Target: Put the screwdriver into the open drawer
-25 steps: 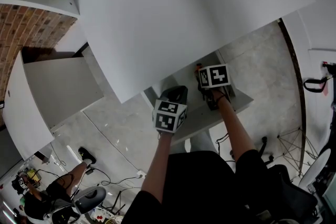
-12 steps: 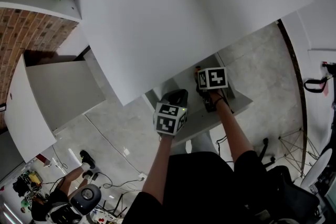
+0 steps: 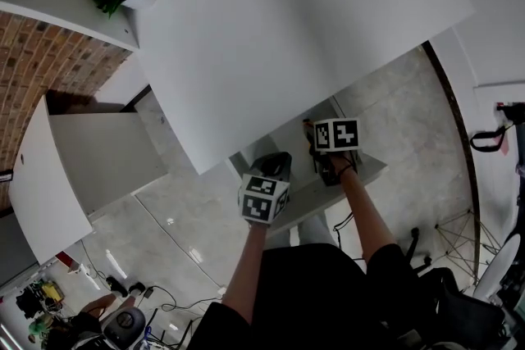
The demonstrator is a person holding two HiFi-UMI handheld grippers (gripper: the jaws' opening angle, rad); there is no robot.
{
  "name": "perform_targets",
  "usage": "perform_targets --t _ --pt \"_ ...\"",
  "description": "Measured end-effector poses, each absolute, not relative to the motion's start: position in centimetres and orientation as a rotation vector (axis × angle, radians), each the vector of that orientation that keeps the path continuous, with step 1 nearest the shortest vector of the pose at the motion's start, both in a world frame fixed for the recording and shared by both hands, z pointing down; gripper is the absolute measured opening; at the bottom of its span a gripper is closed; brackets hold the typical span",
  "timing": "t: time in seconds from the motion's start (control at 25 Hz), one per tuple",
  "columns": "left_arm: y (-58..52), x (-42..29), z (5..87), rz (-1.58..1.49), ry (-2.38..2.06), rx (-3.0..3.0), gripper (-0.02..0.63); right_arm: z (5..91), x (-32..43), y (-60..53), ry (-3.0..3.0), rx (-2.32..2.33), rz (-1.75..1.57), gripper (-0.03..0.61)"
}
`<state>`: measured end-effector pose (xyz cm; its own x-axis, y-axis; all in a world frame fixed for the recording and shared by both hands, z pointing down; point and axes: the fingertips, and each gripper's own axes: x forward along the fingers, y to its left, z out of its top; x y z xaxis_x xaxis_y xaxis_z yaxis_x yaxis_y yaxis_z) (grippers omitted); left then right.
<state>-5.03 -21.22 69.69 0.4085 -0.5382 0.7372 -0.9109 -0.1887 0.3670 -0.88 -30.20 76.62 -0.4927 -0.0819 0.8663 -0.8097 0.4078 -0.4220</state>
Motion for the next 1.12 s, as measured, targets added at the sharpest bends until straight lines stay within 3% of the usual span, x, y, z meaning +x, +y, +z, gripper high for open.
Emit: perform_targets --t 0.28,1.12 --pt "-20.6 -5.9 66.1 0.558 -1.274 1.916 0.008 71.4 -0.9 -29.4 -1.947 0.718 1.081 0.037" --pt "-19.3 -8.3 55.2 0.395 -1.45 2.08 0.008 53.8 -3.1 -26.3 -2.473 0.619 0.884 0.015"
